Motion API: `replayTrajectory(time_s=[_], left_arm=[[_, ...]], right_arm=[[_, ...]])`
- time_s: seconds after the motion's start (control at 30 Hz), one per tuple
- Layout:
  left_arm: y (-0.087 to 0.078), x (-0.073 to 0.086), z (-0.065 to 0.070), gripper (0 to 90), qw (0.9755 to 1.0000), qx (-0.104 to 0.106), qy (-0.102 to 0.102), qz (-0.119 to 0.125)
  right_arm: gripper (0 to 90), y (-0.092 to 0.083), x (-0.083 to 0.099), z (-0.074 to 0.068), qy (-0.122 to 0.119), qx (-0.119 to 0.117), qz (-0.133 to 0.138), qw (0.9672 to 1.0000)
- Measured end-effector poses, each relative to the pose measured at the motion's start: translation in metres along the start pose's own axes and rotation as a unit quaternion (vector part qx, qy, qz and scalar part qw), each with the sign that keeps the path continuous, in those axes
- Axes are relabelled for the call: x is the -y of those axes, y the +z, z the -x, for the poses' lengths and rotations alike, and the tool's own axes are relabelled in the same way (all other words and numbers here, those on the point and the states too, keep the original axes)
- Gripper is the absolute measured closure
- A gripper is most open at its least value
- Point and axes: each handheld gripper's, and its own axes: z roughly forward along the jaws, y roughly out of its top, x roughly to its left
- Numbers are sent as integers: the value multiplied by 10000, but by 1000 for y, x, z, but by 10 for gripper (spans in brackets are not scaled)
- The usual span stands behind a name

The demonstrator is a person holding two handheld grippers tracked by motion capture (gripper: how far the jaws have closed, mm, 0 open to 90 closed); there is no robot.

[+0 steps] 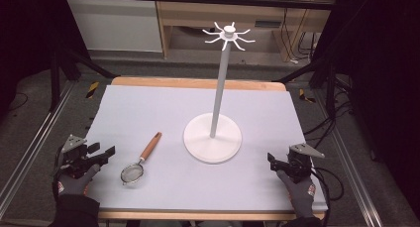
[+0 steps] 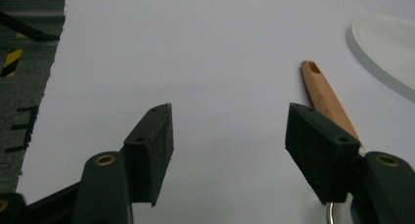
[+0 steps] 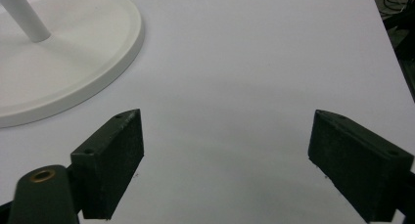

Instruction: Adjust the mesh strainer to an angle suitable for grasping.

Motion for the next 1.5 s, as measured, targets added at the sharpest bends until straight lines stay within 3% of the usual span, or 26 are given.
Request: replayTrajectory(time_s=[0.4, 0.73, 1.17, 1.5], left_arm=[[-8, -8, 7, 400, 10000, 61, 6, -17], [-9, -20, 23, 396, 9992, 290, 218, -138], [-6, -33, 37, 381, 9978, 419, 428, -288], [1, -51, 52, 378, 9961, 528, 608, -366]], right_arm=[[131, -1, 2, -2, -73, -12, -124, 9999], [127, -2, 2, -1, -93, 10, -125, 9999], [127, -5, -2, -4, -226, 15, -71, 9997], [127, -7, -4, -6, -180, -66, -56, 9998]])
